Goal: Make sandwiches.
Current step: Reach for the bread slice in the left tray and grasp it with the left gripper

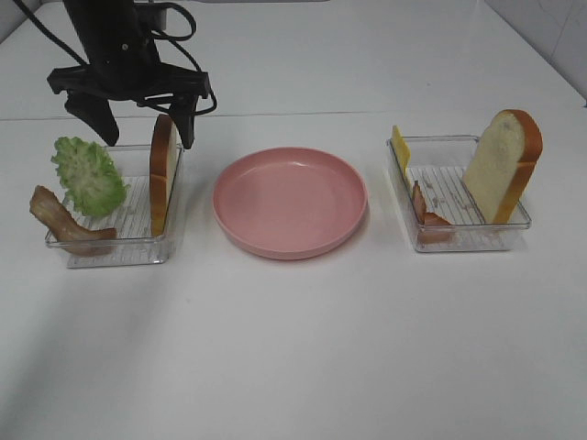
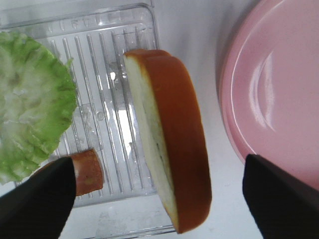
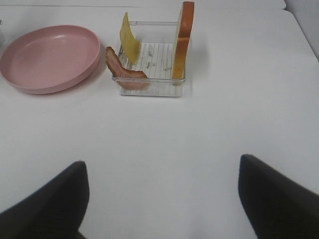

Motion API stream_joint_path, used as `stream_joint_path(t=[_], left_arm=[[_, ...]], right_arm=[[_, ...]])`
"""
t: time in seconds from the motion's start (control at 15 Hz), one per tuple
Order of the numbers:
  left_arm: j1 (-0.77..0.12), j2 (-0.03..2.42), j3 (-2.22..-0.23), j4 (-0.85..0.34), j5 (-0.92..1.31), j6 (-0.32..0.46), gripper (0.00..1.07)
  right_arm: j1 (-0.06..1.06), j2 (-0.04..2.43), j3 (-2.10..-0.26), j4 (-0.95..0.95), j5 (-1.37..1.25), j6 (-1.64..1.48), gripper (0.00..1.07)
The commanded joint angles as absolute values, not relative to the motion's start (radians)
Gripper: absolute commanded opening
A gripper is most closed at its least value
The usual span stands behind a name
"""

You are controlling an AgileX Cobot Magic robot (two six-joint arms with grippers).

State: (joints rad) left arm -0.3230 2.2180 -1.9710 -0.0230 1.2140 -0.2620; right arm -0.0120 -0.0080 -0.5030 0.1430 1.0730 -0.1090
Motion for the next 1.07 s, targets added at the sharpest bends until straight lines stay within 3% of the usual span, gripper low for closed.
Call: stream_joint_path(t=[0.07,0.6,0.87,1.07], left_arm=[[-0.325,2.236,-1.976,-0.022,1.198,-0.272,0.84],[-0.325,2.265,-1.976,-0.024,1.118,-0.272,0.61],[-0.325,2.265,-1.976,-0.011,1.118,-0.268,0.23],[-0.325,2.263,-1.976,-0.018,1.136,-0.268,0.02]], right_arm=[[-0.012,-0.017,-0.504,0.140,1.063,-0.112,0.78],[-0.012,-0.017,-0.504,0.140,1.063,-0.112,0.78],[-0.012,-0.017,-0.504,0.140,1.063,-0.112,0.78],[-0.012,-0.017,-0.504,0.140,1.063,-0.112,0.78]])
